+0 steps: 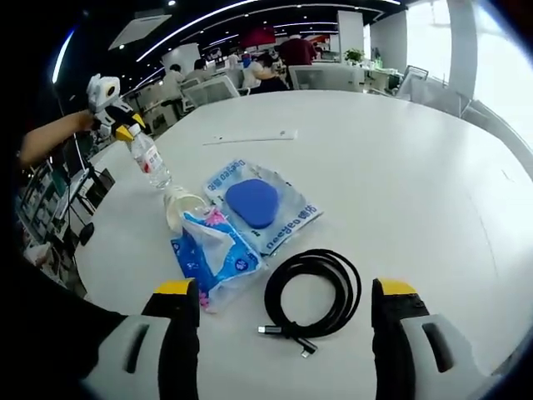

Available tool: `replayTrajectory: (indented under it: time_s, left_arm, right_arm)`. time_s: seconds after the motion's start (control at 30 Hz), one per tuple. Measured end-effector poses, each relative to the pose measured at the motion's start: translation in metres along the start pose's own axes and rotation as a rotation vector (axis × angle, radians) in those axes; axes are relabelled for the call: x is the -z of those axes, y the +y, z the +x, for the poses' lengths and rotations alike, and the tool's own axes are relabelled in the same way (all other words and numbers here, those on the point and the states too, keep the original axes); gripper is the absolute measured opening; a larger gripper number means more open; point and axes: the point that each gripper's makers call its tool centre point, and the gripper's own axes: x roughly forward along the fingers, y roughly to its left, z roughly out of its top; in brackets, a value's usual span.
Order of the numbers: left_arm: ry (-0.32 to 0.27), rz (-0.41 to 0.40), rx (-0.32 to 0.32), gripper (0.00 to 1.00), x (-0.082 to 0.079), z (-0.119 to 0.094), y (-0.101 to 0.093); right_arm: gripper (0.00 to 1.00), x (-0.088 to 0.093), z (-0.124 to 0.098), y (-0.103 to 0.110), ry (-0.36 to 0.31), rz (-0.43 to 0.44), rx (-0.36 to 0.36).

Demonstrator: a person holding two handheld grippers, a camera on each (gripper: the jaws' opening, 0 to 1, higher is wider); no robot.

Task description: Arrange the tabletop items into an orderly group along one side of the table until the central work area is clear of visible clutter.

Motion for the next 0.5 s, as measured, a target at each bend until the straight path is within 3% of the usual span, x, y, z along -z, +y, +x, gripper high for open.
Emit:
replayTrajectory:
  time_s: [0.27, 0.5]
  left_arm:
    - [0.015, -0.016, -0.015, 0.19, 0.010, -0.005, 0.017]
    - [0.052, -0.007, 0.000, 0.19, 0.020, -0.001, 0.018]
  right_arm:
    - [0.80, 0.004, 0.000, -0.004, 0.009, 0.008, 0.002]
    - [0.80, 0.002, 0.002, -0.003, 0.011, 0.004, -0.003]
